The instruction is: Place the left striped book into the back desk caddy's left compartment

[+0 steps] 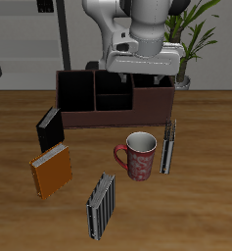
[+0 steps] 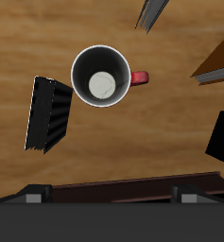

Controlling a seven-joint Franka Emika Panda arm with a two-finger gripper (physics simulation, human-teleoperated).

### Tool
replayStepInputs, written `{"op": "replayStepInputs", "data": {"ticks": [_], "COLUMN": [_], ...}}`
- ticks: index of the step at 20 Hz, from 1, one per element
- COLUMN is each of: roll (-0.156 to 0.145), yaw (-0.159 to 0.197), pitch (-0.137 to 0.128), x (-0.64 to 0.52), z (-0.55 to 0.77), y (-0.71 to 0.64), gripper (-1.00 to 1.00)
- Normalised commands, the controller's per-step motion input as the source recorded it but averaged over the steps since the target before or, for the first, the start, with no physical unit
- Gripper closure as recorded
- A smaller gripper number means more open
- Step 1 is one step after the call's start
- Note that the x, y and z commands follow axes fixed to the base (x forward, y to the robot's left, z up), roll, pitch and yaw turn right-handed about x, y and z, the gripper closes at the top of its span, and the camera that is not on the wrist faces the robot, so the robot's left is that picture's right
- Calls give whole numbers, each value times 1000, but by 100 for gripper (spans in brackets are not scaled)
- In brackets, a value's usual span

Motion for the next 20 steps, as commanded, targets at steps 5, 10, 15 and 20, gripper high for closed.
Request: {"op": "replayStepInputs", "data": {"ticks": [5,10,15,20], "roll": [37,-8,-2,-31], "yaw": [5,-4,-3,-19], "pitch": [-26,-21,-44,-29], "x": [36,28,6,116], "z": [74,44,105,53], "y": [410,253,391,317], "gripper": [-100,-100,-100,-100]}}
